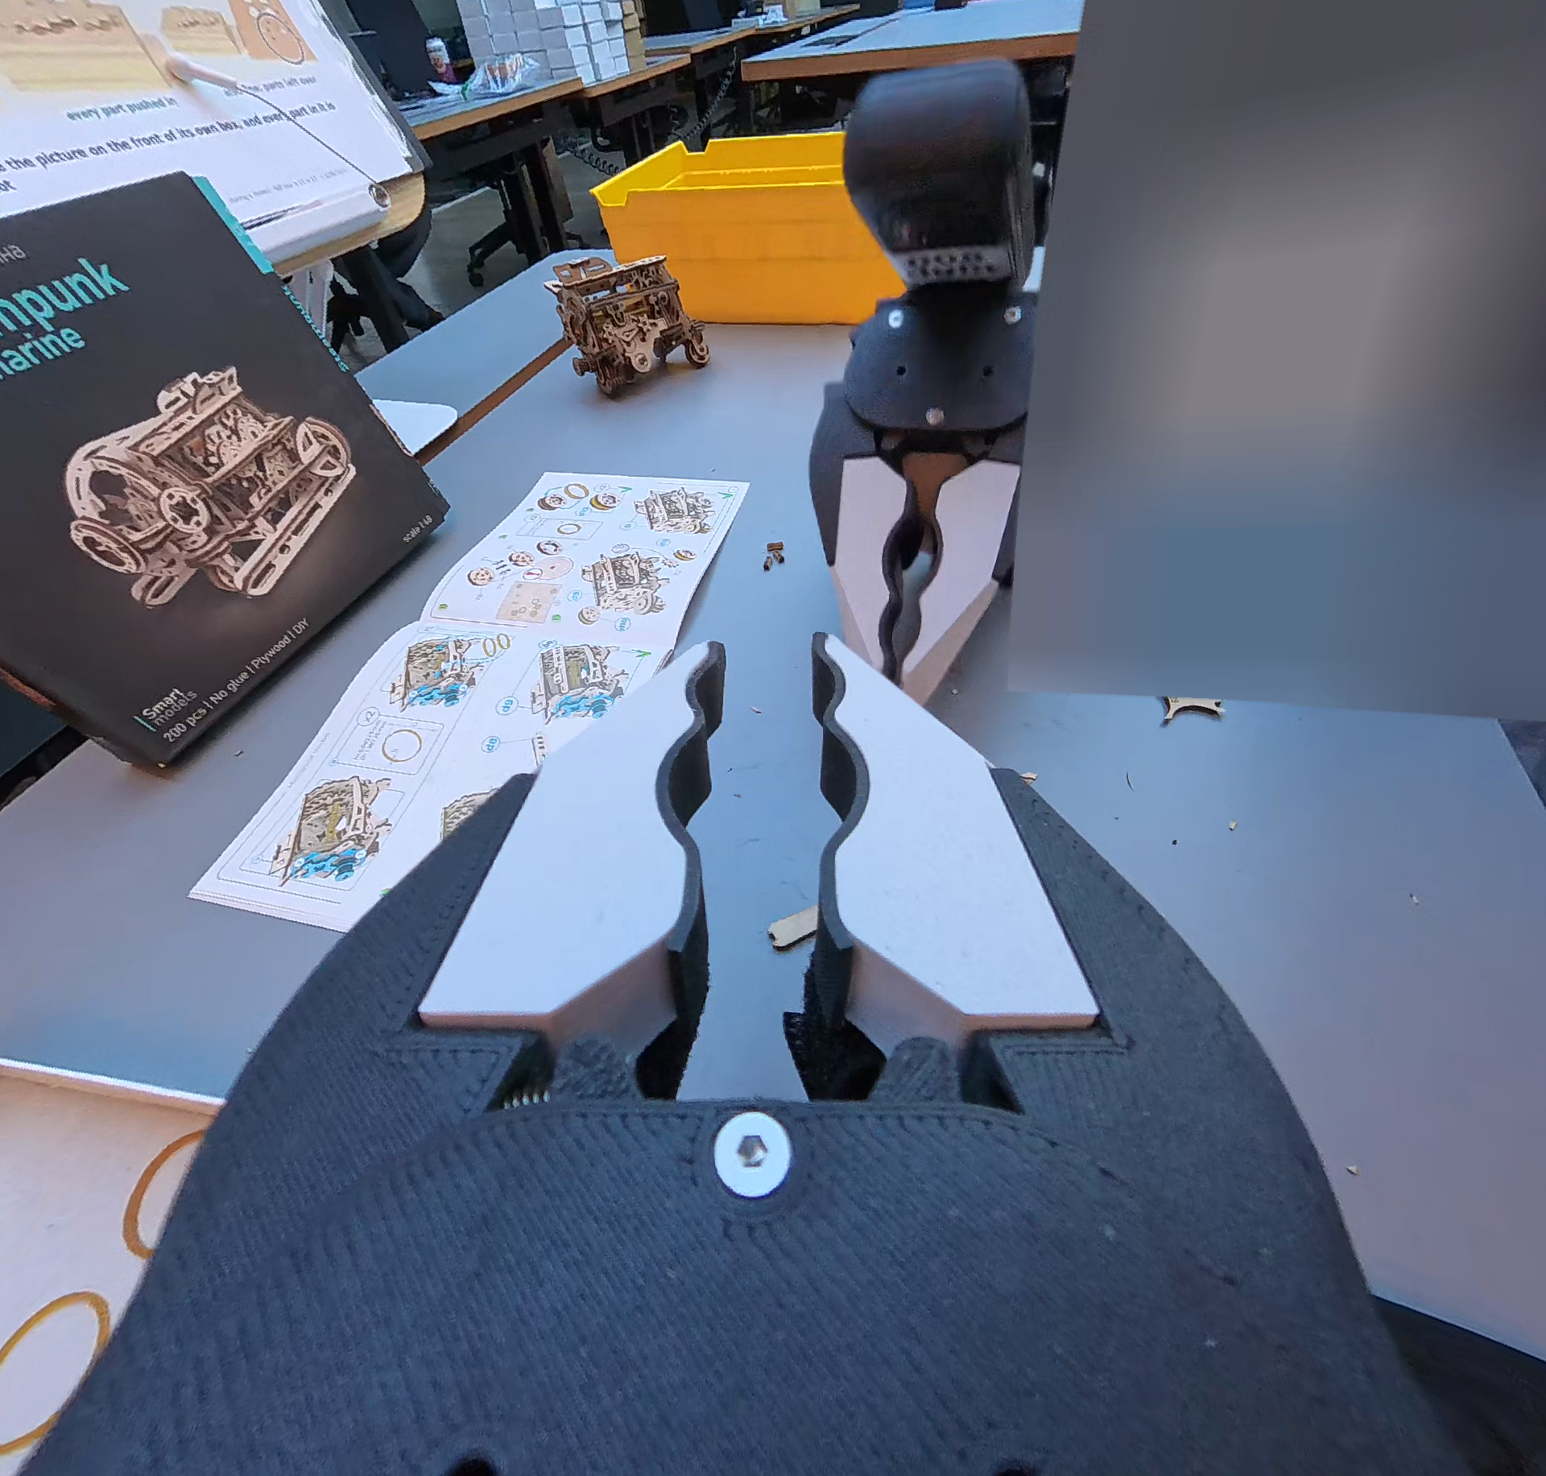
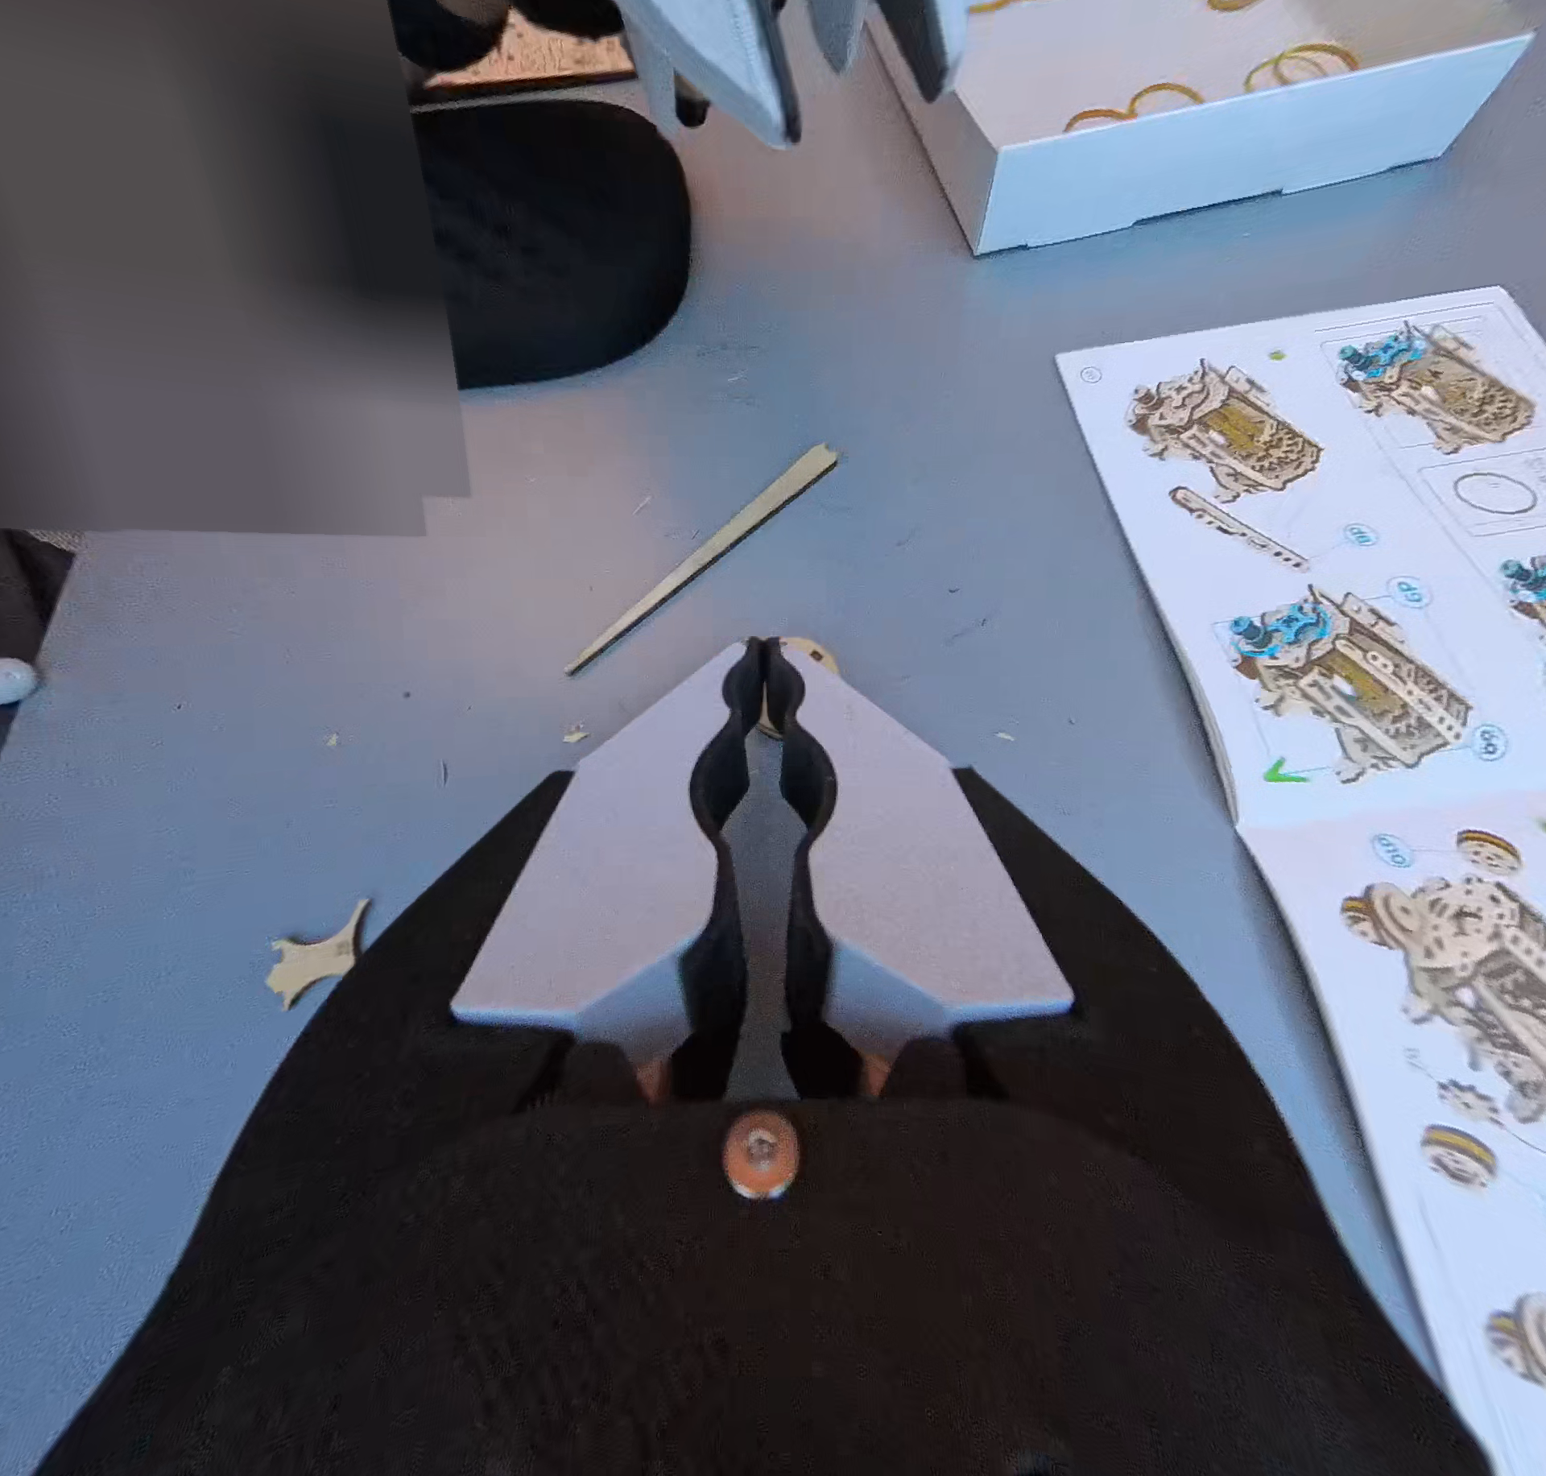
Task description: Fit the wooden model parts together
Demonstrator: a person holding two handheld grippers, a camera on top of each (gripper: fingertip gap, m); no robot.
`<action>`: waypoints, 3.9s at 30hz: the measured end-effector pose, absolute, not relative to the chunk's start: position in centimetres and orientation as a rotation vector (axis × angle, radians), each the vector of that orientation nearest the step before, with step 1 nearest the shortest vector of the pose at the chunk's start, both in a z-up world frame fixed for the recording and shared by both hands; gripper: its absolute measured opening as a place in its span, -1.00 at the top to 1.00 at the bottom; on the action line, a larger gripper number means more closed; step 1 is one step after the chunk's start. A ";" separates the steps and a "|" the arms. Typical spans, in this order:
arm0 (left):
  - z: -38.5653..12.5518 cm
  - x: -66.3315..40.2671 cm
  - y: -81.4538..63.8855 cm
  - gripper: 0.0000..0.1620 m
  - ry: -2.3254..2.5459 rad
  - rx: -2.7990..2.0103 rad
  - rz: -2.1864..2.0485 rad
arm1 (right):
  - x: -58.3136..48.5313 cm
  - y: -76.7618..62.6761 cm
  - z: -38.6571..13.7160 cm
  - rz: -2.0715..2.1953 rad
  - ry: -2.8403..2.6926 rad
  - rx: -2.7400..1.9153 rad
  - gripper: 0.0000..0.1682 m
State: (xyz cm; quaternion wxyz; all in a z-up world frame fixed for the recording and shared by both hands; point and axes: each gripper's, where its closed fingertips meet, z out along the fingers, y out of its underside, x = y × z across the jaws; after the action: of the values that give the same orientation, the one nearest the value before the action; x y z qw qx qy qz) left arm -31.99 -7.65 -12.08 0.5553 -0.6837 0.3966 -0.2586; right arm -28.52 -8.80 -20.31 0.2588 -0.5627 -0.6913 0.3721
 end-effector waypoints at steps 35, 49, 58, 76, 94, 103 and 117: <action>-12.1 -32.4 -7.4 0.89 0.915 -1.648 -0.604 | -29.8 -10.5 -19.7 1.269 -1.809 -1.724 1.00; -11.3 -33.2 -7.7 1.00 0.845 -1.668 -0.755 | -30.5 -11.8 -16.6 2.105 -1.708 -2.248 1.00; -12.4 -33.3 -7.5 1.00 0.862 -1.715 -0.734 | -28.9 -12.2 -21.8 1.691 -2.008 -2.663 0.97; -11.3 -33.5 -7.7 1.00 0.849 -1.675 -0.723 | -30.9 -13.8 -15.2 2.232 -1.887 -2.156 1.00; -11.6 -33.1 -7.8 1.00 0.870 -1.678 -0.711 | -30.0 -12.8 -21.4 1.854 -1.755 -2.632 1.00; -11.6 -33.1 -7.8 1.00 0.872 -1.679 -0.709 | -29.7 -12.7 -20.4 1.863 -1.842 -2.435 1.00; -11.6 -33.2 -7.8 1.00 0.873 -1.680 -0.703 | -30.0 -13.7 -19.5 1.936 -1.878 -2.386 1.00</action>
State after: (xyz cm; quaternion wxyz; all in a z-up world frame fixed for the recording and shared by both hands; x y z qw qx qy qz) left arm -33.19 -7.76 -11.63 0.5320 -0.7043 0.3661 -0.2947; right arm -29.98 -13.74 -19.54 -0.2276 -0.6452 -0.5078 0.5234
